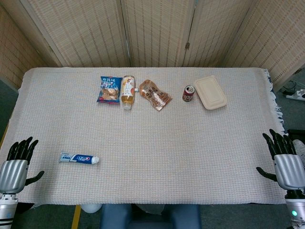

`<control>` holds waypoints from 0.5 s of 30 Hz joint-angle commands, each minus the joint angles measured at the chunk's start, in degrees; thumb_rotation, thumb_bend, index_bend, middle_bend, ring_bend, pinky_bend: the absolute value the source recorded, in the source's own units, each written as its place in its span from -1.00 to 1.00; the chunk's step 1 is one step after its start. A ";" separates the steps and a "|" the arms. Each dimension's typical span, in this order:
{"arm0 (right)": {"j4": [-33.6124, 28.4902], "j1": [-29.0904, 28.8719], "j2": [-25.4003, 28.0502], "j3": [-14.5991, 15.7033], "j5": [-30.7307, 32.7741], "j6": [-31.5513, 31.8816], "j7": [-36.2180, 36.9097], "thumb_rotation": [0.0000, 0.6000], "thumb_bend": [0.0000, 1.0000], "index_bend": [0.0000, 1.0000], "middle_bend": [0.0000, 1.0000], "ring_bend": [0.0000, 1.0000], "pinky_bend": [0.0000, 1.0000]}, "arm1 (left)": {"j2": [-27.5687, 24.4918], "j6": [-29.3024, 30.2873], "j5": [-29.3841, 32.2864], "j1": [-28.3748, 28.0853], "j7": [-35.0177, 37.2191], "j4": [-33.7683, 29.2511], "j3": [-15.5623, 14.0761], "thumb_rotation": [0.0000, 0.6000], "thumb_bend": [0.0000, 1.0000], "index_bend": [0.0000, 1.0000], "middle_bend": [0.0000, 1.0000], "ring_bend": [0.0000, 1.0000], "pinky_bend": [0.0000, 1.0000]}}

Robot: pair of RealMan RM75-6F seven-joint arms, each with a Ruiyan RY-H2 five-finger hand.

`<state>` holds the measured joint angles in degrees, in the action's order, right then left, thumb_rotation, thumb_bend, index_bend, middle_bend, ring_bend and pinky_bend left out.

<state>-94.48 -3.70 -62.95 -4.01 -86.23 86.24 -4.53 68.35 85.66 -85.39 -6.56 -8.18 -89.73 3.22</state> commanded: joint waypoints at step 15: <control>-0.09 0.33 0.53 -0.27 -0.52 1.17 0.61 1.00 -0.75 -1.00 -1.00 -0.97 -1.00 | 0.39 0.73 -1.30 -0.27 0.02 0.09 0.15 1.00 -0.54 -0.87 -0.85 -0.88 -1.00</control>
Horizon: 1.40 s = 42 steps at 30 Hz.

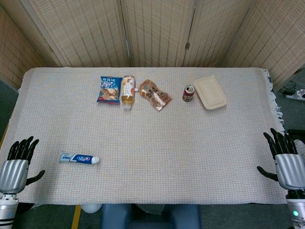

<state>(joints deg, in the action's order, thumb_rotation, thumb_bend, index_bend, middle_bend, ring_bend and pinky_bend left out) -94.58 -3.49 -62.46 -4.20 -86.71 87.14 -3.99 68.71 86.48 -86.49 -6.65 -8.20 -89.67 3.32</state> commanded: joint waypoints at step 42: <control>0.34 0.13 0.44 -1.25 0.77 1.01 1.53 1.00 -0.75 -1.00 -1.00 -0.92 -1.00 | 12.58 -24.66 3.42 -15.50 -1.42 14.40 -1.15 1.00 -0.20 -0.35 -0.39 -0.50 -0.87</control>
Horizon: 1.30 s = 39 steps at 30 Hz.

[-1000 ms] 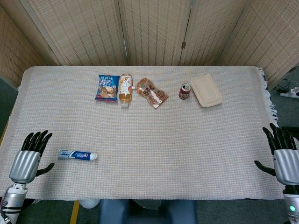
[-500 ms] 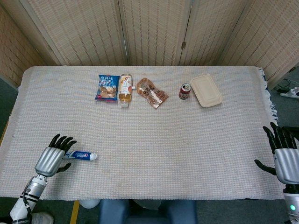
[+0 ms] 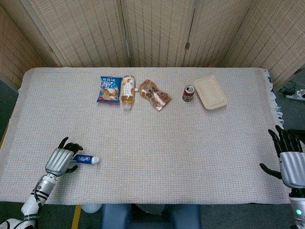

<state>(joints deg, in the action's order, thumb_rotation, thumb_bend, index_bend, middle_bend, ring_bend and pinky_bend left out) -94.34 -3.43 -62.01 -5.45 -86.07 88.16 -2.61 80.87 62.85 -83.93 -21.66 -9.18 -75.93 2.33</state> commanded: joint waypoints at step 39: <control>-1.42 0.85 0.26 0.53 -0.27 0.66 -0.82 1.00 -0.75 -1.00 -1.00 -0.92 -1.00 | 6.50 0.65 0.54 -0.86 9.65 13.39 -1.54 1.00 -0.03 0.04 -0.01 -0.17 -0.63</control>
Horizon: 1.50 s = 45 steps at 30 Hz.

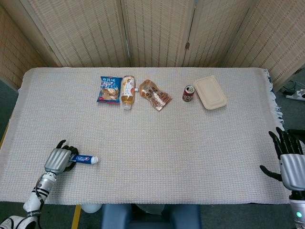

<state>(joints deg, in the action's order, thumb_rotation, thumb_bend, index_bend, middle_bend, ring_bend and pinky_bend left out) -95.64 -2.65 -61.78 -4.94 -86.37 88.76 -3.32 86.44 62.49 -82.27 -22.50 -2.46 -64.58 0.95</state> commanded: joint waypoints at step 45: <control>-21.64 -25.48 4.03 -6.90 0.38 -28.33 -8.13 1.00 -0.52 -0.35 -0.83 -0.87 -1.00 | -7.17 -2.40 -4.97 -16.33 3.16 -27.96 6.35 1.00 0.62 0.50 0.56 0.34 0.18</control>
<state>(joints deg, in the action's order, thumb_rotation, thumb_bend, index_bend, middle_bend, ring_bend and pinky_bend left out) -116.25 -26.48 -56.86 -10.92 -87.83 62.20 -9.66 79.18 60.56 -87.77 -38.28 1.57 -91.56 6.91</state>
